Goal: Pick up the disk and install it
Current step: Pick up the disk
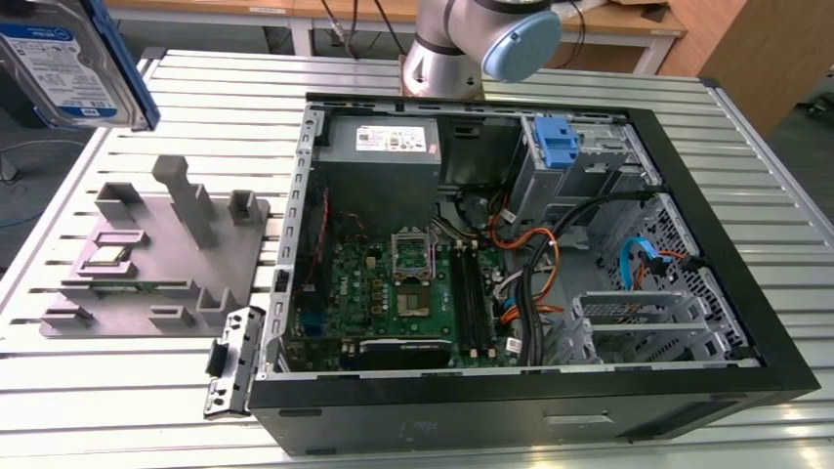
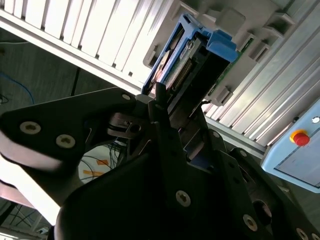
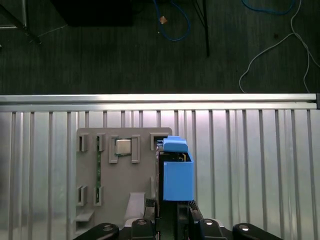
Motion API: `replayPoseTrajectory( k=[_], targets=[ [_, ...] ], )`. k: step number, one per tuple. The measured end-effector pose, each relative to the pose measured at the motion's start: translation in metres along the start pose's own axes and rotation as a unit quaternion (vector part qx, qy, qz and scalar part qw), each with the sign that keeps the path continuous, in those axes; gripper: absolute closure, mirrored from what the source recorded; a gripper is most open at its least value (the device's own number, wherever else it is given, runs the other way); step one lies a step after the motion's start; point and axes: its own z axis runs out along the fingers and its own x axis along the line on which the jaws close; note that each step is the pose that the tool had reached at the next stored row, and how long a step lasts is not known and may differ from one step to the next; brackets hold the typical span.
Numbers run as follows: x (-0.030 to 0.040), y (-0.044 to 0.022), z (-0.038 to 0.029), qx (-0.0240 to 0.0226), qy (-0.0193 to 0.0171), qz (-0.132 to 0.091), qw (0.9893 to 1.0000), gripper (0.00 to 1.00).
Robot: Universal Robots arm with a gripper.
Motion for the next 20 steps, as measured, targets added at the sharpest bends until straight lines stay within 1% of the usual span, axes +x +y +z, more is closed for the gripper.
replayPoseTrajectory(
  k=[4, 8, 15, 20],
  targets=[
    [-0.0003, 0.0002, -0.0042, 0.0000, 0.0000, 0.000, 1.0000, 0.65],
    [-0.0007, 0.0004, -0.0105, 0.0000, 0.0000, 0.000, 1.0000, 0.65],
    [-0.0015, 0.0010, -0.0237, 0.0000, 0.0000, 0.000, 1.0000, 0.65],
    [-0.0022, 0.0015, -0.0347, 0.0000, 0.0000, 0.000, 1.0000, 0.65]
  ],
)
